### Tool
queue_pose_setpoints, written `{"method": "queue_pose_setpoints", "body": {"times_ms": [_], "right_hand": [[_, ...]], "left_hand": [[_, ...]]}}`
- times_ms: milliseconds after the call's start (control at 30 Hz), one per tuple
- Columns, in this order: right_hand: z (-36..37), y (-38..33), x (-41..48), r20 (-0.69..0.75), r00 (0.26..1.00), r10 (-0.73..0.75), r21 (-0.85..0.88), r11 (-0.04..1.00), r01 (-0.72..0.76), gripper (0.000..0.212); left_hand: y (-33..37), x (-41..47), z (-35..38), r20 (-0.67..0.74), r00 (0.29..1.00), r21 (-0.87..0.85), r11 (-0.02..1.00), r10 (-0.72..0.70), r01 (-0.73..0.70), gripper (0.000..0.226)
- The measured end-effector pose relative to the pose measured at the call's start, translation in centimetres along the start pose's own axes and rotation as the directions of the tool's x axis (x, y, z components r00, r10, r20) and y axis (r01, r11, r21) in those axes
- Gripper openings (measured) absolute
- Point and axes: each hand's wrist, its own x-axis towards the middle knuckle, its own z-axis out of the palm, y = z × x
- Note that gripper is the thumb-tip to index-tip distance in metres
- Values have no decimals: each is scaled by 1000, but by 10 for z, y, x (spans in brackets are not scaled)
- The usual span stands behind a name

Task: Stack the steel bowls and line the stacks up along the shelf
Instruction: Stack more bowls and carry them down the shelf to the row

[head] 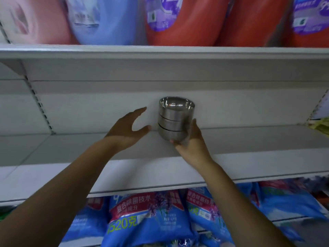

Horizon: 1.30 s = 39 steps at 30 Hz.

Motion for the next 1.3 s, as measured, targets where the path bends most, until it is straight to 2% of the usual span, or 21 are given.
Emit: {"method": "queue_pose_setpoints", "body": {"times_ms": [100,233,433,633,733,900,1100,1233,1300], "right_hand": [[14,-47,-51,-52,997,-55,-71,996,51,102],[59,-95,-86,53,992,-119,-116,985,124,95],[151,-173,-107,222,946,-235,-5,970,242,93],[233,-249,-116,361,847,-392,66,916,395,82],[277,-287,-120,403,793,-457,117,885,450,77],[360,-345,-133,466,711,-526,182,844,505,71],[459,-405,-138,520,631,-576,274,812,516,65],[523,-448,-133,522,619,-587,296,805,514,63],[551,-468,-131,537,615,-577,301,812,500,62]], "left_hand": [[-23,-28,-36,-33,999,47,999,9,-8,68],[-51,-85,-90,-106,994,149,989,37,-21,63],[-106,-184,-173,-279,959,206,973,-44,104,64],[-152,-262,-249,-507,839,196,922,-196,334,69],[-176,-294,-282,-566,774,157,885,-283,438,69],[-215,-339,-339,-619,706,210,793,-345,572,73],[-287,-363,-404,-673,638,229,715,-374,661,66],[-347,-357,-452,-707,574,159,698,-413,699,62],[-375,-352,-477,-696,582,153,706,-420,692,63]]}}
